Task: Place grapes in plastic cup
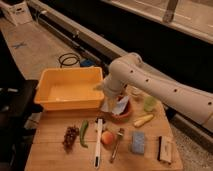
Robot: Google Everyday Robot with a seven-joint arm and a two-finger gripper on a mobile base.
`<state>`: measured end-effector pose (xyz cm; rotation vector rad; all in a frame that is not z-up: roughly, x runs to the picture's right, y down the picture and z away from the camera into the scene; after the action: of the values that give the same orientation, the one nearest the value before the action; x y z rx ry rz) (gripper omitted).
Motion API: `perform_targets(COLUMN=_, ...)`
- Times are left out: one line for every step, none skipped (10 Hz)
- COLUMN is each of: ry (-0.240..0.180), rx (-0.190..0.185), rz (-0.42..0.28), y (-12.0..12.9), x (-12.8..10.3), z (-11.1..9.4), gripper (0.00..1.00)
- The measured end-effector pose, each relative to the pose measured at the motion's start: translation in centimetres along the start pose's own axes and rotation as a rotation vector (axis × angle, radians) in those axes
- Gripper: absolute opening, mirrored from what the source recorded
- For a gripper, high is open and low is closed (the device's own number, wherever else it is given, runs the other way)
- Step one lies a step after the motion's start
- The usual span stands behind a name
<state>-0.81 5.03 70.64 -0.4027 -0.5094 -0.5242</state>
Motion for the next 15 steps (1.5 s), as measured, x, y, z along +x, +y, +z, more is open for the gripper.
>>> perform_targets(ry=0.002, rx=0.001, rz=0.004, y=0.1, x=0.2, z=-0.1, gripper=0.80)
perform_targets(ry=0.003, rx=0.001, rz=0.004, y=0.2, x=0.2, z=-0.1, gripper=0.80)
perform_targets(ry=0.010, rx=-0.001, rz=-0.014, y=0.1, x=-0.1, z=-0.1, gripper=0.80)
perform_targets(ry=0.015, rx=-0.005, rz=-0.038, y=0.0, x=-0.5, z=0.0, gripper=0.80)
perform_targets(ry=0.014, rx=-0.016, rz=-0.082, y=-0.6, x=-1.9, z=0.6, gripper=0.80)
perform_targets(ry=0.007, rx=-0.033, rz=-0.132, y=-1.2, x=-3.7, z=1.6, gripper=0.80)
perform_targets(ry=-0.002, rx=-0.046, rz=-0.169, y=-1.8, x=-5.3, z=2.5, gripper=0.80)
perform_targets(ry=-0.016, rx=-0.061, rz=-0.204, y=-2.3, x=-7.1, z=3.6, gripper=0.80)
perform_targets(ry=-0.044, rx=-0.085, rz=-0.253, y=-2.9, x=-9.6, z=5.5, gripper=0.80)
perform_targets(ry=-0.070, rx=-0.109, rz=-0.288, y=-2.8, x=-11.5, z=7.0, gripper=0.80)
perform_targets(ry=-0.092, rx=-0.127, rz=-0.315, y=-2.4, x=-13.2, z=8.0, gripper=0.80)
perform_targets(ry=-0.115, rx=-0.137, rz=-0.339, y=-1.6, x=-15.1, z=8.8, gripper=0.80)
perform_targets(ry=-0.136, rx=-0.139, rz=-0.358, y=-0.7, x=-16.6, z=9.0, gripper=0.80)
perform_targets(ry=-0.146, rx=-0.139, rz=-0.366, y=-0.3, x=-17.2, z=9.0, gripper=0.80)
perform_targets(ry=-0.147, rx=-0.138, rz=-0.365, y=-0.2, x=-17.2, z=9.0, gripper=0.80)
